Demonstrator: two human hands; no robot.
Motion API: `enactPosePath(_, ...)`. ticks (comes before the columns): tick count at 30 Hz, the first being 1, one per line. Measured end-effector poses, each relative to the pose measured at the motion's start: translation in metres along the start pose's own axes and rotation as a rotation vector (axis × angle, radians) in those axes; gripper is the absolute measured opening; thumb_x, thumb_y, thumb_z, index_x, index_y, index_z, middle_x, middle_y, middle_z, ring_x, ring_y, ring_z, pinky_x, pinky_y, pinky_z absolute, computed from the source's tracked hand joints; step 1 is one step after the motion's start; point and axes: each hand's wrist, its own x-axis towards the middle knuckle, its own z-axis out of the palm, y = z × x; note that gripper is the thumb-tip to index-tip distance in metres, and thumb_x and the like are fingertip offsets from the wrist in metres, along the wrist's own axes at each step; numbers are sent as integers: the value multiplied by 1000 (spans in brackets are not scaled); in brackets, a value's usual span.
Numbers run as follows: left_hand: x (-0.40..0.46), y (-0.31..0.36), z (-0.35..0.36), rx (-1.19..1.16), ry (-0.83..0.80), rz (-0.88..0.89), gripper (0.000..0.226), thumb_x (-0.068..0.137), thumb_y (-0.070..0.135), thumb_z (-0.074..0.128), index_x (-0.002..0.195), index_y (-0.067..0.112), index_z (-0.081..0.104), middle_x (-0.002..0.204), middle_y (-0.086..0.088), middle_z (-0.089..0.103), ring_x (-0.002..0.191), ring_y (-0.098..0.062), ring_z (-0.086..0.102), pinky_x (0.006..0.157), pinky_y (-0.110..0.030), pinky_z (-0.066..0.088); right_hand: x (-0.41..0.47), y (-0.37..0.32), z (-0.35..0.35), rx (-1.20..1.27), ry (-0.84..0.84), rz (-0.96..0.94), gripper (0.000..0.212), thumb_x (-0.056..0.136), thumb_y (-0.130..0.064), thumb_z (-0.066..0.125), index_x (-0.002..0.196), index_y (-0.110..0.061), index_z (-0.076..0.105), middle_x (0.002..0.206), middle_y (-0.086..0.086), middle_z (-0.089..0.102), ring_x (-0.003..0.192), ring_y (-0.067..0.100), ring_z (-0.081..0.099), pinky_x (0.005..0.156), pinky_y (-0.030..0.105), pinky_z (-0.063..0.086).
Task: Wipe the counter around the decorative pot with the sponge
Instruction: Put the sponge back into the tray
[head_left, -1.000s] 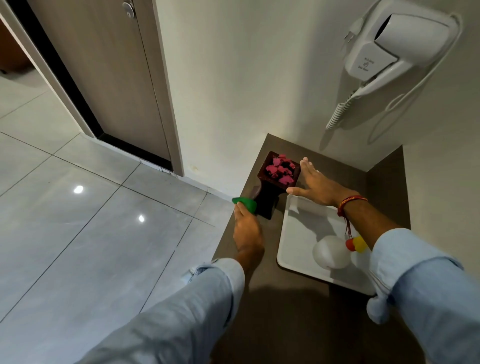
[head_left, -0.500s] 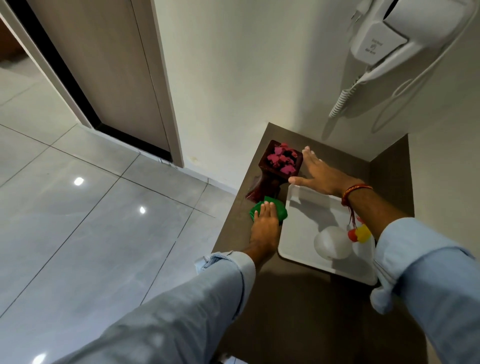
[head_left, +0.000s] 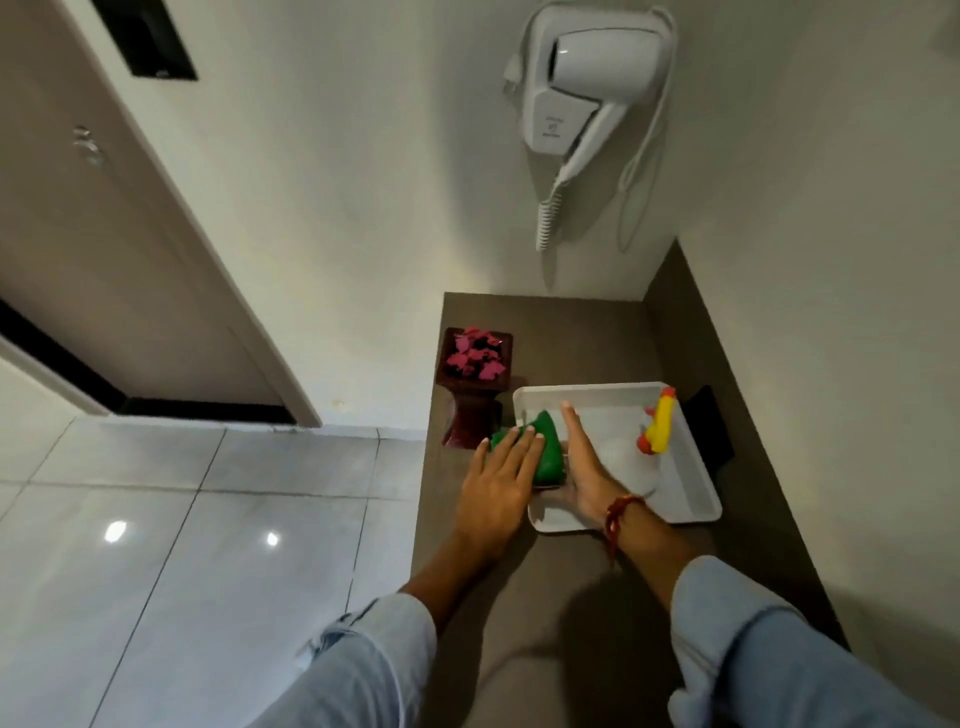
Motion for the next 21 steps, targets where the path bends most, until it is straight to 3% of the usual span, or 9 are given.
enactPosePath(2,6,0,11,16,-133,60,76,94,27,66,158,15,26,166,-11,25,154,-30,18,122,-60,23,-1,6,-10,209,-94,79,63,82,-65,55,123,-17,61,120,17,65,117,36,59,103,59,43)
enactPosePath(4,11,-1,18,-128,-225,74,79,93,28,63,159,21,21,169,-10,10,156,-29,2,126,-55,9,0,11,-23,203,-8,-8,49,92,-42,56,130,-11,56,122,20,64,114,36,60,101,59,46)
enactPosePath(5,13,-2,20,-243,-217,46,74,92,29,61,158,22,27,168,-12,9,155,-30,2,126,-50,8,0,15,-28,196,30,-44,43,95,-34,54,130,-10,55,123,21,64,112,36,61,97,59,48)
enactPosePath(8,23,7,22,-605,-122,-211,48,94,33,57,141,22,55,155,-15,31,144,-30,29,120,-42,26,0,22,-40,256,21,-57,35,99,-28,49,128,-10,55,124,20,63,110,35,62,85,53,55)
enactPosePath(10,36,16,21,-760,-54,-394,26,99,26,62,124,18,66,136,-14,50,128,-30,49,111,-39,44,2,20,-46,221,21,-82,35,99,-25,49,130,-9,55,125,20,63,113,36,61,90,55,53)
enactPosePath(12,49,21,23,-651,-67,-428,22,99,17,64,120,10,68,126,-17,58,119,-31,56,105,-40,48,6,15,-52,136,75,-86,36,98,-20,51,131,-5,54,128,23,62,117,39,60,99,58,48)
enactPosePath(15,56,25,29,-433,-148,-372,31,93,6,67,124,5,65,127,-19,59,118,-32,57,105,-38,46,12,16,-57,-87,133,-124,35,97,-13,53,129,-1,55,130,24,61,119,39,58,99,46,49)
enactPosePath(18,56,29,41,-257,-210,-312,28,94,4,63,122,1,65,131,-19,54,116,-35,59,102,-39,52,19,23,-59,-664,187,-234,49,93,-15,60,138,-1,46,136,20,57,126,37,53,104,39,42)
enactPosePath(21,52,36,42,3,-303,-172,34,95,20,67,126,5,65,135,-14,53,125,-30,52,102,-39,53,20,29,-57,-1005,330,-283,56,92,-17,58,141,-1,36,132,26,56,119,41,55,101,47,45)
